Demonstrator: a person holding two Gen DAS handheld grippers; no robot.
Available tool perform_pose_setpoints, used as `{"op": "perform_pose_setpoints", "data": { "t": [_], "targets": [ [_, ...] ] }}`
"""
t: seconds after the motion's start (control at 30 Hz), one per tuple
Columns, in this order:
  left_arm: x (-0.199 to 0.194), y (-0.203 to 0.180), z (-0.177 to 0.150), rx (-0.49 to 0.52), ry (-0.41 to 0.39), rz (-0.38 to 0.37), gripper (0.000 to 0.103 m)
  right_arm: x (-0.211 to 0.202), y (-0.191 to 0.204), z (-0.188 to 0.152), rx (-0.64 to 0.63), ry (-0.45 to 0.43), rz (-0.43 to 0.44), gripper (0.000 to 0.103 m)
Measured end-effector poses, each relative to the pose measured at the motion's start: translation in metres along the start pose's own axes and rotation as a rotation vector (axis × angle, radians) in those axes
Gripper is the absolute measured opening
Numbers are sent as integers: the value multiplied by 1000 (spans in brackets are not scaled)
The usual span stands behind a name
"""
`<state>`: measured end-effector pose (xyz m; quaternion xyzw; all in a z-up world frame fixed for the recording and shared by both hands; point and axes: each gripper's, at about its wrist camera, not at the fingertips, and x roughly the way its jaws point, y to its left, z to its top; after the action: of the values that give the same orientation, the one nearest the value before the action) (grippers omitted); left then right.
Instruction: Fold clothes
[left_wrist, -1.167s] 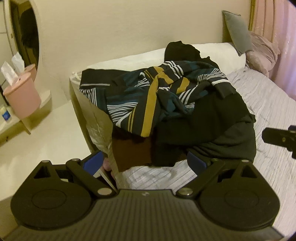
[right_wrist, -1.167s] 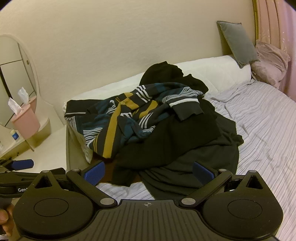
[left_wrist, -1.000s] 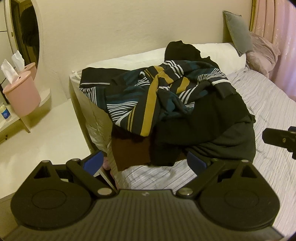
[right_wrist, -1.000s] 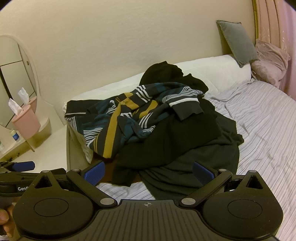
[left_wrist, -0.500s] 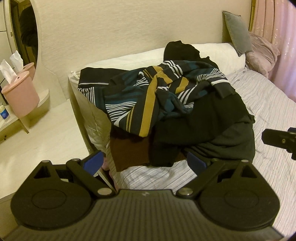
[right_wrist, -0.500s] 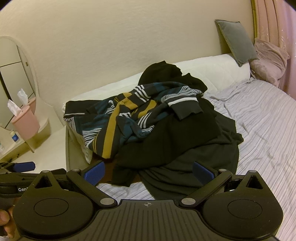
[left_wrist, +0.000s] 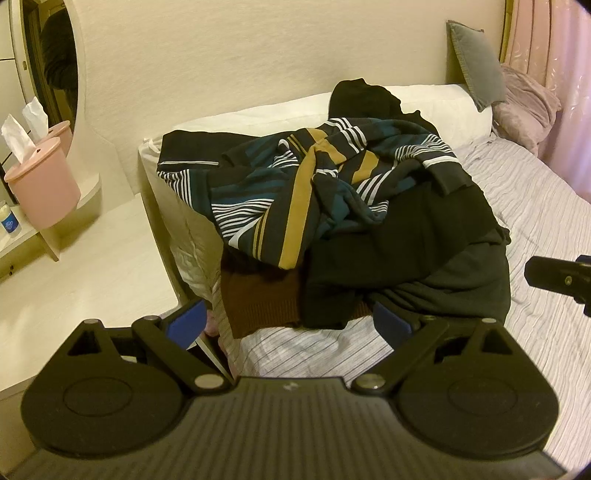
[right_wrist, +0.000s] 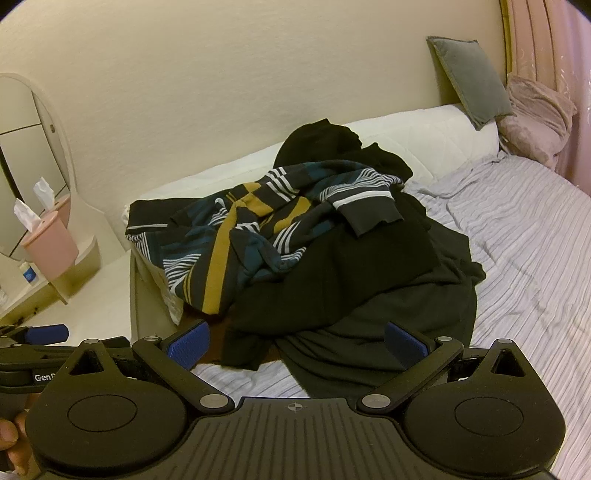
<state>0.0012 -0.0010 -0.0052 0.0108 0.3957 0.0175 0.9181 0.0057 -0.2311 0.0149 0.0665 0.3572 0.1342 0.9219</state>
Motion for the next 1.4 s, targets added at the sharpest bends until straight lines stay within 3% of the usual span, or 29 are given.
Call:
{"op": "perform_pose_setpoints", "data": {
  "t": [1.4],
  "targets": [
    [-2,0,-4,-10,6,8,96,1,2,-2,-15,9,12,103]
  ]
}}
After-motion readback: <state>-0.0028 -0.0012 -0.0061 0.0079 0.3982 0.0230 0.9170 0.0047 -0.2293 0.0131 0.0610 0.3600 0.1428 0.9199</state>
